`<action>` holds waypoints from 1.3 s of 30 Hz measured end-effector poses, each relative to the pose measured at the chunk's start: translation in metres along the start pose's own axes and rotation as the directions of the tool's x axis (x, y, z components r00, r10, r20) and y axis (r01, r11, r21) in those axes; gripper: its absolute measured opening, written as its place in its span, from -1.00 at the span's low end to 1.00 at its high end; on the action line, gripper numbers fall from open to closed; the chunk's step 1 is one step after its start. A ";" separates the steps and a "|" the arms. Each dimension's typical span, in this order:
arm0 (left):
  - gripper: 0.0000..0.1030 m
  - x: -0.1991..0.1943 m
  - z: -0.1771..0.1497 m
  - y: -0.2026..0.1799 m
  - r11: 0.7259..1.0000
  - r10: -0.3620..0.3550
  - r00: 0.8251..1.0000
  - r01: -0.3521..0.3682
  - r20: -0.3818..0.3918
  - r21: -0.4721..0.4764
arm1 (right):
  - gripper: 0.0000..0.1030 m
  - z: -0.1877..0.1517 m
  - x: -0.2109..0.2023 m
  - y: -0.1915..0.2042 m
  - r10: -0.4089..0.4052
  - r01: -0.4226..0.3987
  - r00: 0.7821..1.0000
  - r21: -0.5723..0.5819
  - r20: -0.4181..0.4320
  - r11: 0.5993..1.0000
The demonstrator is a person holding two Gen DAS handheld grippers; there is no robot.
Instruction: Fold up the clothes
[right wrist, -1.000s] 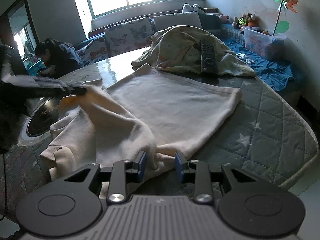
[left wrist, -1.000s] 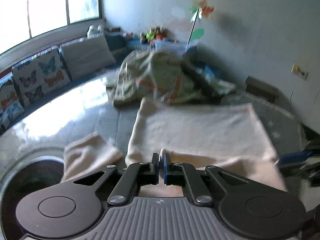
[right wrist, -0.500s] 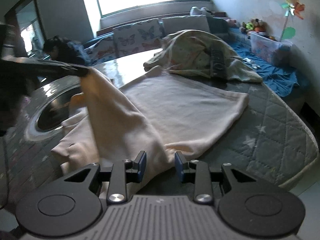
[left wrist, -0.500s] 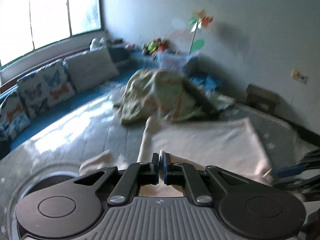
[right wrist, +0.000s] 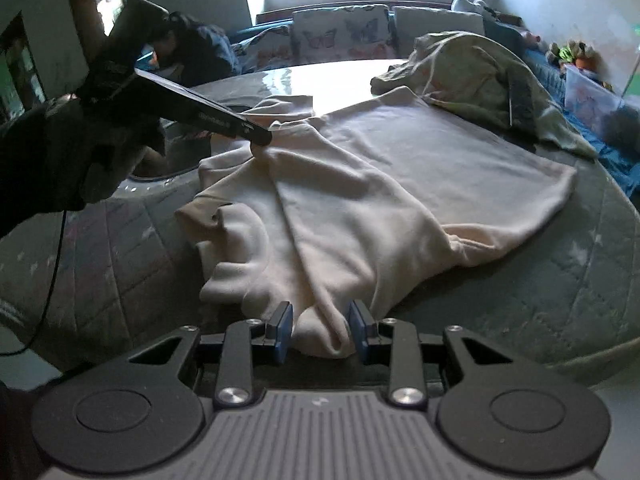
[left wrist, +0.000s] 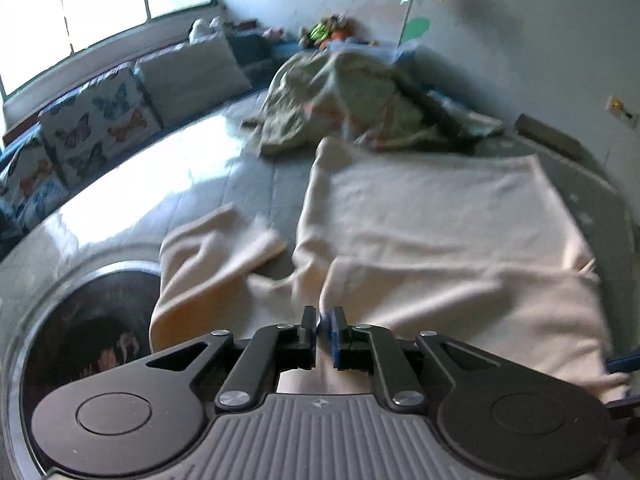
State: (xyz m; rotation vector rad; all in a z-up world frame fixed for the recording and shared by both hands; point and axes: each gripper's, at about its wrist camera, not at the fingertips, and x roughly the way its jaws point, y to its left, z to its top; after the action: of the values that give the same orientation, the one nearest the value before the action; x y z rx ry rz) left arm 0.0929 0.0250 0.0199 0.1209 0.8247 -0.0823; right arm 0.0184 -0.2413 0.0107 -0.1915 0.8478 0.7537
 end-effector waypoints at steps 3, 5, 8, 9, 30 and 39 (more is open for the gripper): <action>-0.46 -0.002 -0.002 0.006 1.000 0.013 1.000 -0.013 0.007 -0.012 | -0.39 0.006 -0.007 0.002 0.005 -0.005 1.000 -0.018 0.014 1.000; -0.41 -0.005 0.000 0.008 1.000 0.018 1.000 -0.018 0.023 -0.015 | -0.39 0.011 -0.008 0.002 0.005 -0.005 1.000 -0.020 0.031 1.000; -0.41 -0.006 0.001 0.012 1.000 0.015 0.999 -0.015 0.030 -0.017 | -0.39 0.020 0.001 0.001 0.013 -0.013 0.999 -0.014 0.050 1.000; -0.41 -0.005 0.002 0.013 1.000 0.022 0.999 -0.022 0.029 -0.017 | -0.39 0.021 0.005 0.000 0.017 -0.016 0.999 -0.011 0.050 1.000; -0.57 0.052 0.032 0.035 0.995 0.090 0.996 -0.091 0.020 0.029 | -0.27 0.025 0.026 -0.004 0.048 -0.048 0.999 0.009 0.006 0.999; -0.94 0.048 0.033 0.044 0.995 0.097 0.994 -0.097 0.047 -0.008 | -0.18 0.026 0.027 -0.003 0.049 -0.049 0.999 0.015 0.010 0.999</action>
State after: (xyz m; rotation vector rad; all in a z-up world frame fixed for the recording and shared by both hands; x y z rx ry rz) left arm 0.1547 0.0630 0.0101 0.1528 0.7706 0.0084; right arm 0.0473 -0.2176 0.0070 -0.1534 0.8512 0.7931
